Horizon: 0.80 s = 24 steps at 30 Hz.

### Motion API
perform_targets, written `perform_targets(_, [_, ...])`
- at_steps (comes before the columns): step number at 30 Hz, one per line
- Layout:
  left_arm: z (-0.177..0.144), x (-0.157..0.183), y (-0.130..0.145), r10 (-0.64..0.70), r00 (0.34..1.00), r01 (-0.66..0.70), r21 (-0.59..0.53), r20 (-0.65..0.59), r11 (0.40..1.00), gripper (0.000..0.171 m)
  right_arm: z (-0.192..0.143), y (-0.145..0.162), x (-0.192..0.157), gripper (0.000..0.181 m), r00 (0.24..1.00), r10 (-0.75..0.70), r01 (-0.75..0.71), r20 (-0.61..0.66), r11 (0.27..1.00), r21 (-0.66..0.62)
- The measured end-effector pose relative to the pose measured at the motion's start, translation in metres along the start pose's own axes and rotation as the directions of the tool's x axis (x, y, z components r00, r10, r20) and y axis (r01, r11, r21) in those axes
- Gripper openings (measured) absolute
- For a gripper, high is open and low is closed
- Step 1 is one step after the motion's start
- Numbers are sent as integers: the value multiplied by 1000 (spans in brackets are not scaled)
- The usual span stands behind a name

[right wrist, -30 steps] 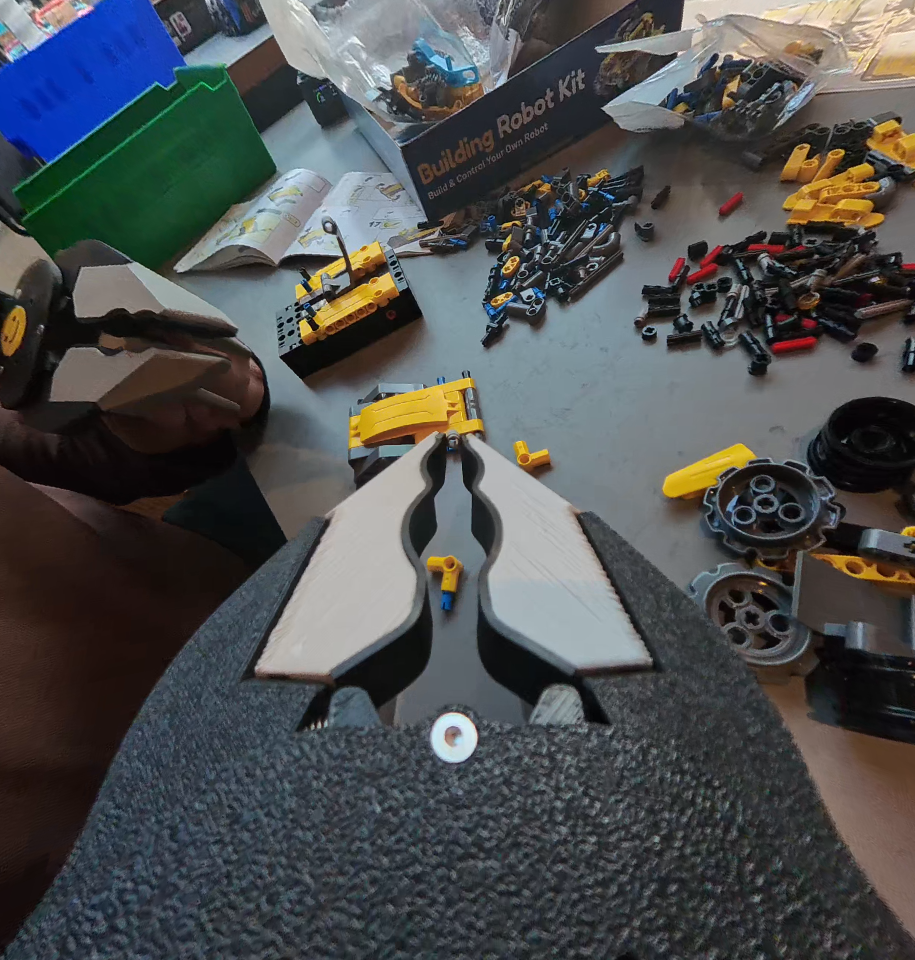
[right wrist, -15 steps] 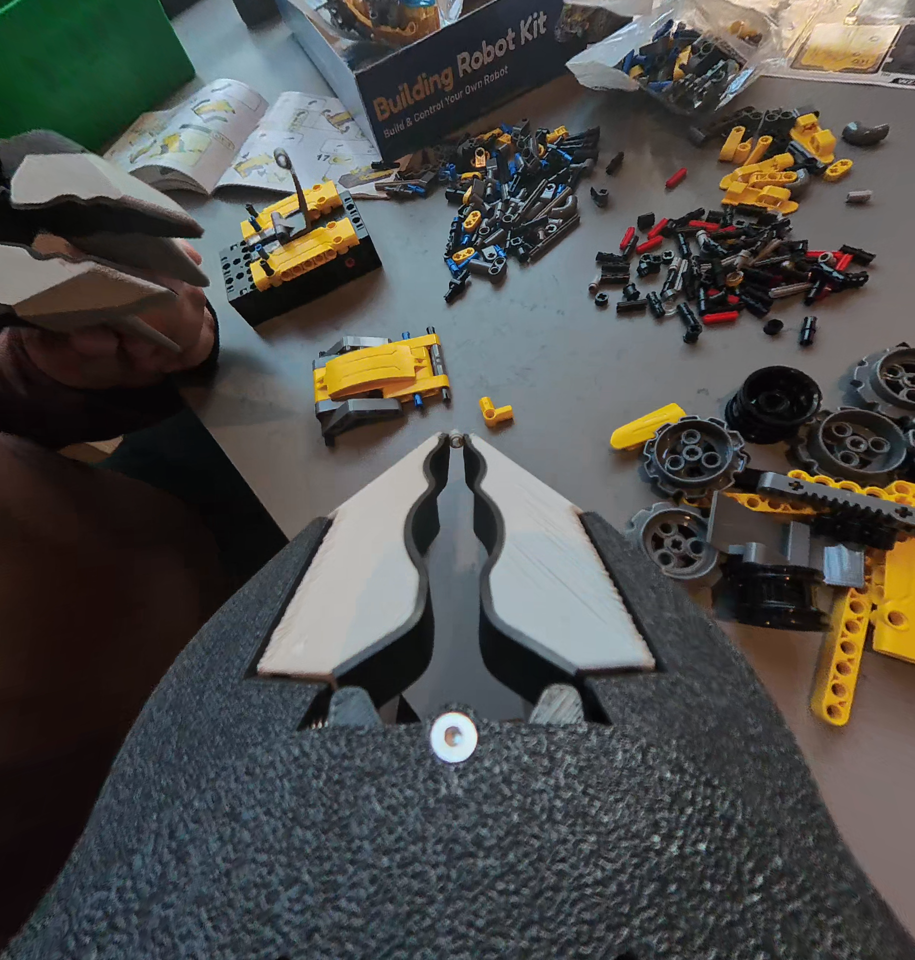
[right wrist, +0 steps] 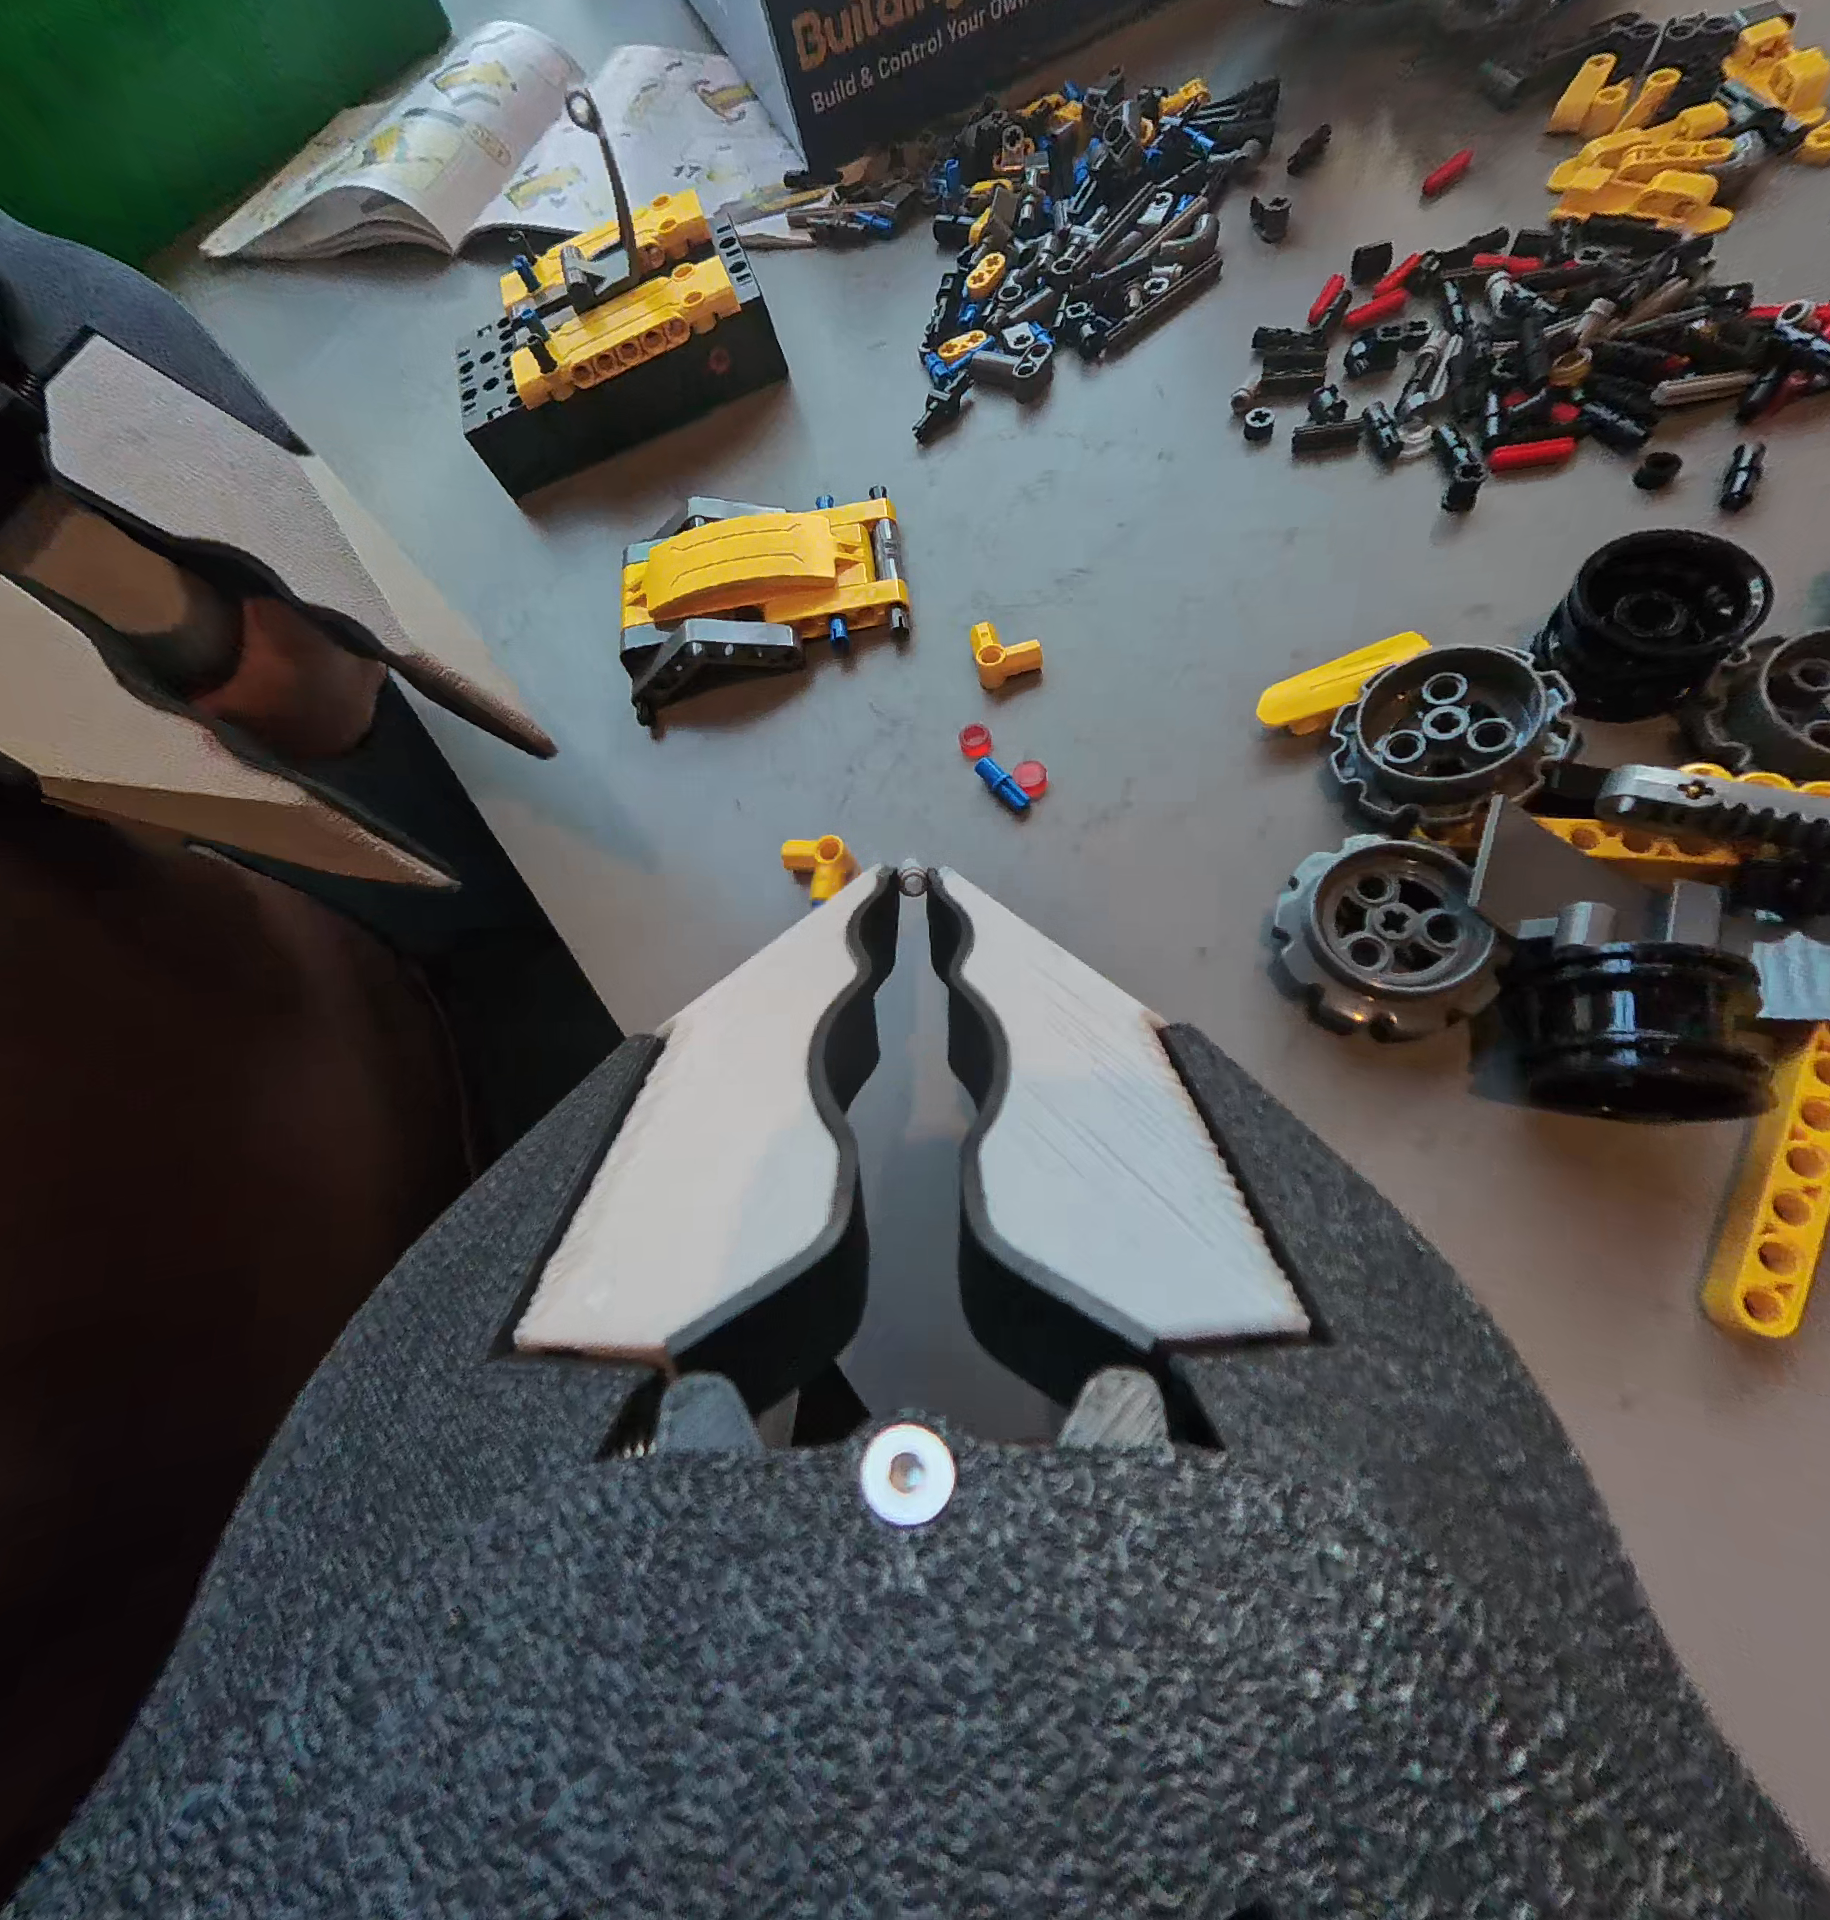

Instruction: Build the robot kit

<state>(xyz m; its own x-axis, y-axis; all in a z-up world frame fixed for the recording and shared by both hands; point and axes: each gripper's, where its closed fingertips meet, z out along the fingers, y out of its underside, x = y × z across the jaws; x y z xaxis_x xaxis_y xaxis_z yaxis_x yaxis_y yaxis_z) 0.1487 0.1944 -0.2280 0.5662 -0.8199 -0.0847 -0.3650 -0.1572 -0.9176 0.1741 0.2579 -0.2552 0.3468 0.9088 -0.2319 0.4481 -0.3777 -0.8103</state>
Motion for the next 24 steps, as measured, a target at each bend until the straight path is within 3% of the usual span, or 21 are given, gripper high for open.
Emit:
perform_targets(15, [19,-11,22,34,999,-31,-186,12,982,18,10,15,-5,4,1000,2,-3,-5,997,-80])
perform_targets(24, [11,-9,26,16,1000,-13,-155,19,988,16,18,21,-11,4,1000,1,2,19,989,-145])
